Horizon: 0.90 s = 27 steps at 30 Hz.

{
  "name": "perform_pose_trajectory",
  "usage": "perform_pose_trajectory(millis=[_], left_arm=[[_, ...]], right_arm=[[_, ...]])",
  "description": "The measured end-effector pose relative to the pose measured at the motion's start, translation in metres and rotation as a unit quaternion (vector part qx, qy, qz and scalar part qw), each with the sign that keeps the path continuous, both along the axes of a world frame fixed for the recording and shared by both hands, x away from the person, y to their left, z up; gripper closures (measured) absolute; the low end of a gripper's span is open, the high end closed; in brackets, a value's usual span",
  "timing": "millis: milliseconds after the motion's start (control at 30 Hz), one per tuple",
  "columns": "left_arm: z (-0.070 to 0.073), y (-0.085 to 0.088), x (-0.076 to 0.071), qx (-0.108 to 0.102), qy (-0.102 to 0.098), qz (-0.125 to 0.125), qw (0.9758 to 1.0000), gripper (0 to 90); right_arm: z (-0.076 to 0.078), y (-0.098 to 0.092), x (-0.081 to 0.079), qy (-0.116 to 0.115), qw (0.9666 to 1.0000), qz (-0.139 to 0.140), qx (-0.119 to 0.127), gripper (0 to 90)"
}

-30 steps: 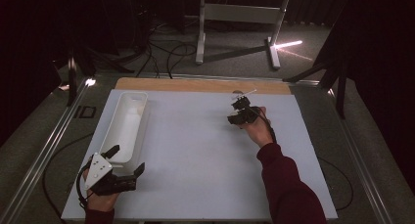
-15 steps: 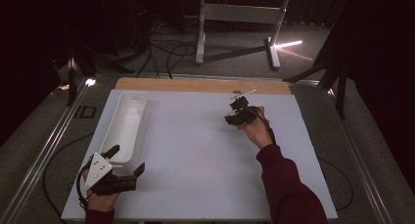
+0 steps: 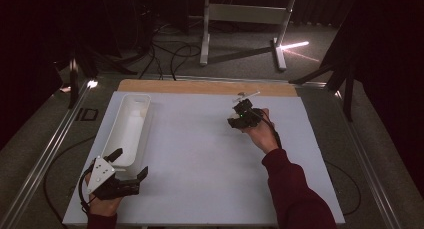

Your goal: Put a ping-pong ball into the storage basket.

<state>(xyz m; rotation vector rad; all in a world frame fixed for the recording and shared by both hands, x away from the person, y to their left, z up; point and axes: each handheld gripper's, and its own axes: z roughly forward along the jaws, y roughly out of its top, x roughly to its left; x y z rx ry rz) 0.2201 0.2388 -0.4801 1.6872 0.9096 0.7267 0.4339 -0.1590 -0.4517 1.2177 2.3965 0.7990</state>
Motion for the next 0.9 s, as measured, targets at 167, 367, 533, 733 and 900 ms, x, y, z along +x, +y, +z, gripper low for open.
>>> perform_pose_trajectory(millis=[167,367,533,733,900], left_arm=[[0.000,0.000,0.000,0.001,0.000,0.000,1.0000,0.2],[0.000,0.000,0.000,0.001,0.000,-0.001,1.0000,0.2],[0.000,0.000,0.000,0.000,0.000,0.000,1.0000,0.2],[0.000,0.000,0.000,0.000,0.000,0.000,1.0000,0.2],[0.000,0.000,0.000,0.000,0.000,0.000,1.0000,0.2]], right_arm=[[0.003,0.004,-0.003,-0.004,1.0000,0.007,0.003,50.4],[0.007,0.008,-0.006,-0.010,0.9998,0.016,0.003,50.4],[0.010,0.011,-0.009,-0.012,0.9996,0.023,0.007,50.4],[0.015,0.016,-0.012,-0.017,0.9993,0.032,0.010,50.4],[0.016,0.020,-0.014,-0.020,0.9990,0.039,0.011,50.4]])
